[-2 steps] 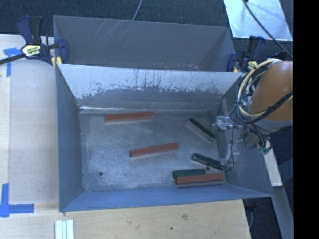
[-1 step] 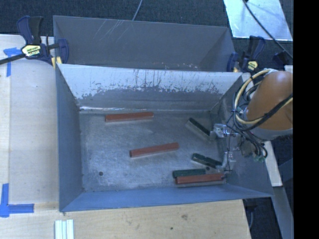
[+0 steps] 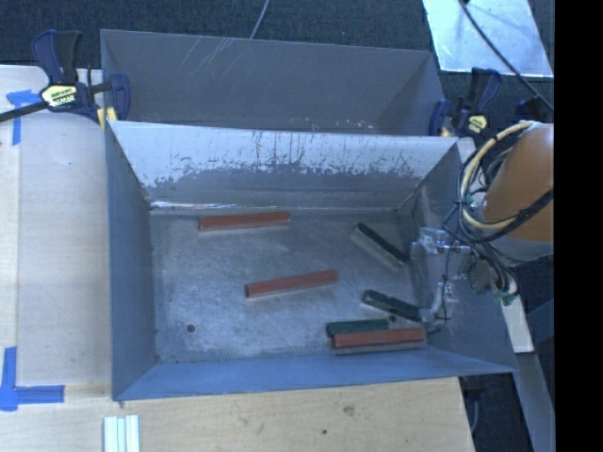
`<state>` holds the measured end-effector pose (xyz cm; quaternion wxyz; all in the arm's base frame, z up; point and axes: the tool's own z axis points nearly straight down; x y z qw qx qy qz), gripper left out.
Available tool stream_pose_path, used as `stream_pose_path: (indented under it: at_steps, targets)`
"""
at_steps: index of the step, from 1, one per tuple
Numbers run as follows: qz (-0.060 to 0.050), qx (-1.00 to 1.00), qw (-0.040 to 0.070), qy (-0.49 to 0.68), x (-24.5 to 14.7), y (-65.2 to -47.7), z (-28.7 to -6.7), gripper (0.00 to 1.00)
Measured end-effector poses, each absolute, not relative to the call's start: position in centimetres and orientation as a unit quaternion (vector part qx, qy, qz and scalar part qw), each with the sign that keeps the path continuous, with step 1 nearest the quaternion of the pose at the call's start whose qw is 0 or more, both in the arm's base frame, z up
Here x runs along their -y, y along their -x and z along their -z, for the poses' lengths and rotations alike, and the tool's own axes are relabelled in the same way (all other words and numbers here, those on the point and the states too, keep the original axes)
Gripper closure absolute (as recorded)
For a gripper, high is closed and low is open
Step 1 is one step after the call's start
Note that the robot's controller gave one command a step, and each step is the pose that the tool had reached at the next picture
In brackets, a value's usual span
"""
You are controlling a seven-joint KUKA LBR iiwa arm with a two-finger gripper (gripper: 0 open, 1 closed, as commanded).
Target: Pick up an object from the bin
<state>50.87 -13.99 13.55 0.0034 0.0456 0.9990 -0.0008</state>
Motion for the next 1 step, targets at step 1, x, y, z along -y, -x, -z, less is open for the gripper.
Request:
stream_pose_path:
  at_steps: [1]
  targets:
    - [0.000,-0.998,0.002,-0.062,13.19,-51.30,-7.28,0.00]
